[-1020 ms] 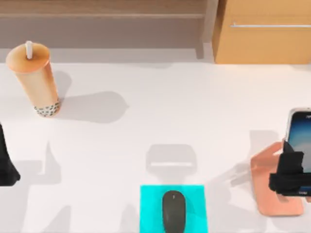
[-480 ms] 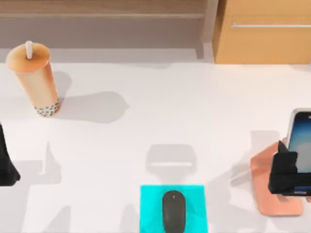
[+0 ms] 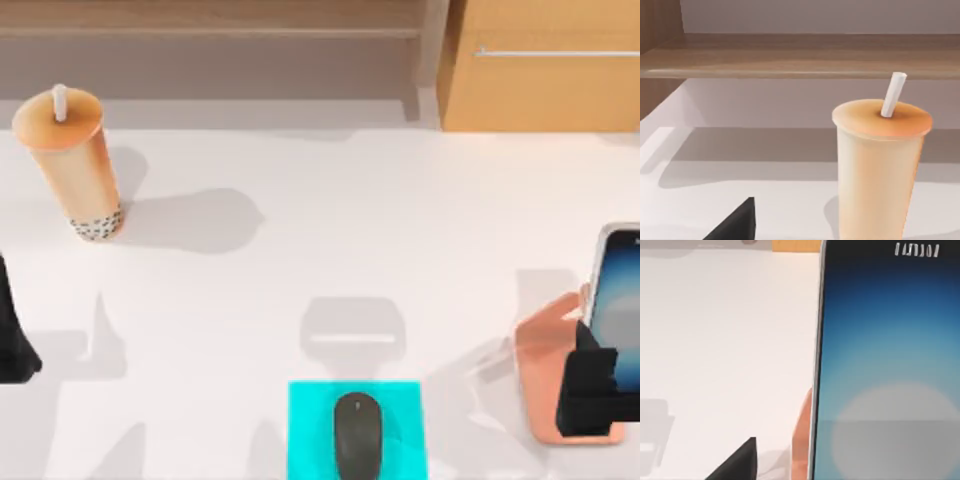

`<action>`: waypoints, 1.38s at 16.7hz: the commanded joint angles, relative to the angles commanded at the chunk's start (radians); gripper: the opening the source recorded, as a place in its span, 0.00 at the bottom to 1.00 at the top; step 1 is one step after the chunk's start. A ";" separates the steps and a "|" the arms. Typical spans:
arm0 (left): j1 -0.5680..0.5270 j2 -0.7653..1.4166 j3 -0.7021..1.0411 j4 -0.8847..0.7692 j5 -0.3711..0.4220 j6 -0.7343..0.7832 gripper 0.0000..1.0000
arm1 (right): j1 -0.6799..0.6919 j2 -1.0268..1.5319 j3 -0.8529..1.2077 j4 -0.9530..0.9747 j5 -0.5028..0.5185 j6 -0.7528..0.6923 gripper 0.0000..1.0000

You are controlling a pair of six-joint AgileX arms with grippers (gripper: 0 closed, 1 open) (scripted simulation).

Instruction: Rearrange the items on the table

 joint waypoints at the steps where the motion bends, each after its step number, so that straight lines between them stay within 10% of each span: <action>1: 0.000 0.000 0.000 0.000 0.000 0.000 1.00 | 0.020 -0.008 0.001 -0.023 0.015 0.020 1.00; 10: 0.000 0.000 0.000 0.000 0.000 0.000 1.00 | -0.029 -0.057 -0.003 -0.005 -0.024 -0.002 1.00; 23: 0.000 0.000 0.000 0.000 0.000 0.000 1.00 | -0.821 -0.543 -0.254 0.407 -0.666 -0.493 1.00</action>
